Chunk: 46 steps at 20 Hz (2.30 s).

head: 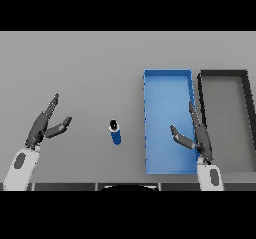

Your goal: Pick up the blue pipe and place it into the blue bin.

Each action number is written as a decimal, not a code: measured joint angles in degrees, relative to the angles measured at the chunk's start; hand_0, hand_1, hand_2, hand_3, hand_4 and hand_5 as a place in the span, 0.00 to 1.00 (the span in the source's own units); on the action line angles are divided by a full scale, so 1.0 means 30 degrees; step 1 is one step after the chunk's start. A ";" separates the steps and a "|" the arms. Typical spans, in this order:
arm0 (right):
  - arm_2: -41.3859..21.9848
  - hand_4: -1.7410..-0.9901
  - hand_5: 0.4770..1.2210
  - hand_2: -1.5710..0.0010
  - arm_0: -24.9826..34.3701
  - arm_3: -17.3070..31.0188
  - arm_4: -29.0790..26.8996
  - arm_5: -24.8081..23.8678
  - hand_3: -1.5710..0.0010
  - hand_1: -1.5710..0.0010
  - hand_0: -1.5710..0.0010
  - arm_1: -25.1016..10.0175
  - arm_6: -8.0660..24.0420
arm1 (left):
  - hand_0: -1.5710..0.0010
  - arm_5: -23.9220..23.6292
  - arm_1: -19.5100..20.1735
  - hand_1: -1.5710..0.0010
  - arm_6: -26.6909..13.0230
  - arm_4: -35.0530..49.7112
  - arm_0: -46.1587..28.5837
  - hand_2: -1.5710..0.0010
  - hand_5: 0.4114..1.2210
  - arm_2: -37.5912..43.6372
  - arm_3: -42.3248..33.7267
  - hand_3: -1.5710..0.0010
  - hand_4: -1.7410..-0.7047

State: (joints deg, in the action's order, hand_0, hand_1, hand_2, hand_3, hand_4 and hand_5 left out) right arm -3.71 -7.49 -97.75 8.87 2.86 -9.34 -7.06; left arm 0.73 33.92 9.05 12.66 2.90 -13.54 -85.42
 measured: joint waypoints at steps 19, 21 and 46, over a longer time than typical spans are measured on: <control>0.0026 0.71 0.20 1.00 0.0064 -0.0114 -0.0231 0.0239 1.00 1.00 1.00 -0.0031 0.0364 | 1.00 0.2707 -0.2782 1.00 -0.1940 -0.2744 -0.0047 1.00 0.06 -0.5789 -0.1781 1.00 0.57; 0.0090 0.72 0.19 1.00 0.0186 -0.0150 -0.0140 0.0134 1.00 1.00 1.00 -0.0100 0.0673 | 1.00 0.2236 -0.3870 1.00 -0.1988 -0.2968 0.0431 1.00 0.06 -0.5973 -0.1187 1.00 0.57; 0.0183 0.69 0.21 1.00 0.0044 -0.0257 -0.0463 0.0328 1.00 1.00 1.00 -0.0064 0.0361 | 0.10 0.1214 -0.8671 0.09 0.0224 -0.3597 0.1883 0.08 0.94 -0.6565 0.2060 0.08 0.24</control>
State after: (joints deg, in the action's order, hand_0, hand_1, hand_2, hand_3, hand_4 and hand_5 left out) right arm -3.16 -7.35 -98.53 7.48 3.85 -9.53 -5.98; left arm 4.37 7.90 9.72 1.87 8.54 -33.23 -79.24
